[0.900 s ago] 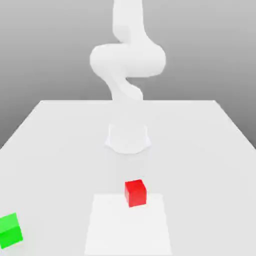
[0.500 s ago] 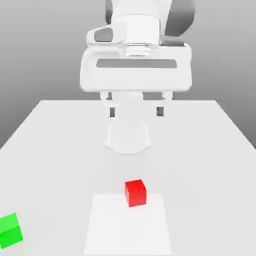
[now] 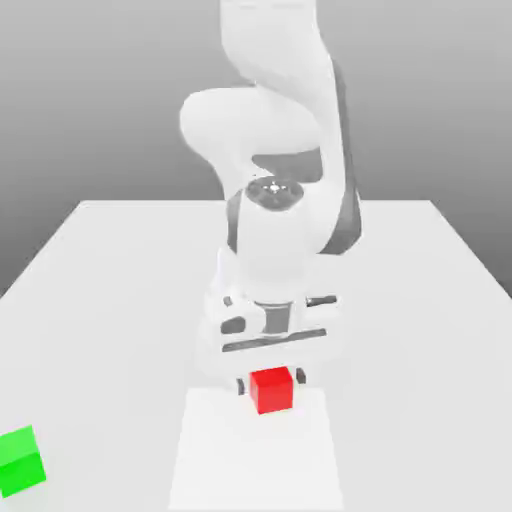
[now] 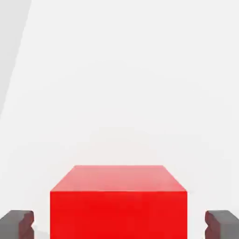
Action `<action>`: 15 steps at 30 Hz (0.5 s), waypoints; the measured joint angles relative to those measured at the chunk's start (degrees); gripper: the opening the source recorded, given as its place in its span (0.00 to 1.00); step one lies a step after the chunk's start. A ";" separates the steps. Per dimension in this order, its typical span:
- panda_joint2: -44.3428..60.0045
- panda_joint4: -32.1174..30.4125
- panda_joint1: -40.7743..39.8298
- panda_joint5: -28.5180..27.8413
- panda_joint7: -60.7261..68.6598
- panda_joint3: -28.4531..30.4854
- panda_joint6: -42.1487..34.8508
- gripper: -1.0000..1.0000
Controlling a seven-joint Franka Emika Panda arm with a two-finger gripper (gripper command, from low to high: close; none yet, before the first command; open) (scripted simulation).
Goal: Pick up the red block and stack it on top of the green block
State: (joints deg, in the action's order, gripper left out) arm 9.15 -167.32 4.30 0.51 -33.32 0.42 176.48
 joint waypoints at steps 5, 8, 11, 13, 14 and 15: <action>-1.10 -0.17 -0.22 -0.24 -0.16 -0.15 -0.96 0.00; -6.68 -0.95 -0.26 -0.54 -0.37 -0.09 -5.76 0.00; -12.83 -1.81 -0.38 -0.64 -0.43 -0.17 -11.05 0.00; -15.03 -0.97 -1.00 -0.38 -1.28 0.38 -14.11 0.00; -14.65 0.53 -1.76 -0.05 -2.36 1.10 -15.25 0.00; -13.86 2.34 -2.70 0.33 -3.64 1.95 -16.28 0.00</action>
State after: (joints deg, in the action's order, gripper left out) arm -4.71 -164.98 1.60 0.84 -36.96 2.37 160.19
